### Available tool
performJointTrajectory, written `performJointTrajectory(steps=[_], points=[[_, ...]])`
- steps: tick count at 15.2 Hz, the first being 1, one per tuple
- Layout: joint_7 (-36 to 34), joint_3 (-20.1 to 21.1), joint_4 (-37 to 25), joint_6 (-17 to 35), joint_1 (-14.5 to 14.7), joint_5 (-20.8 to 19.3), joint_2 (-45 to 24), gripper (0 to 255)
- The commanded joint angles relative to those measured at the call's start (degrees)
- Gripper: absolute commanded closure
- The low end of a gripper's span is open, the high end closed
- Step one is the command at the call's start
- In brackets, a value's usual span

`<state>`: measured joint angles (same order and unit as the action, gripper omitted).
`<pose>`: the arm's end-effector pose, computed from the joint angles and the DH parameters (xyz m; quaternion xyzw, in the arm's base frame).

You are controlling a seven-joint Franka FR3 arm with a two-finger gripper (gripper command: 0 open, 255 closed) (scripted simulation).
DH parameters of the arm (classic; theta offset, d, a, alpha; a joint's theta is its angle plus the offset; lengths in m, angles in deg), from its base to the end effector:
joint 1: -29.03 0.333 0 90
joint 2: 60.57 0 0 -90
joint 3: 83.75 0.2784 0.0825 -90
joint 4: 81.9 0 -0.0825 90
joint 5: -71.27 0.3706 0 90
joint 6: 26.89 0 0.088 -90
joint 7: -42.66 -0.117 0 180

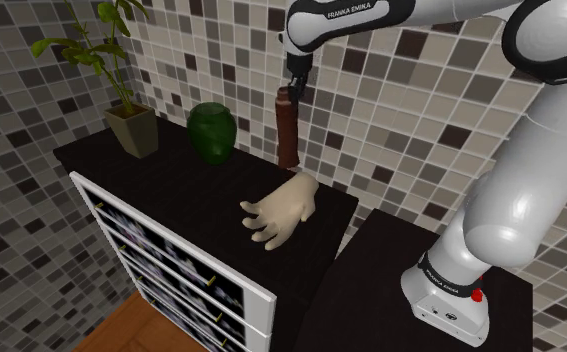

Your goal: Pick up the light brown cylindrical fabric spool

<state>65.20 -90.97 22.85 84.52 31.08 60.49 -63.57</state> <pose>0.5672 -0.0648 0.4628 0.9786 0.1815 0.0090 0.0967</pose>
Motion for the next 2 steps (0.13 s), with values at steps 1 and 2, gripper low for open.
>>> performJointTrajectory(steps=[1,2], points=[[0.1,0.0,-0.8,-0.8,0.0,0.0,0.2,255],[0.1,0.0,-0.8,-0.8,0.0,0.0,0.2,255]])
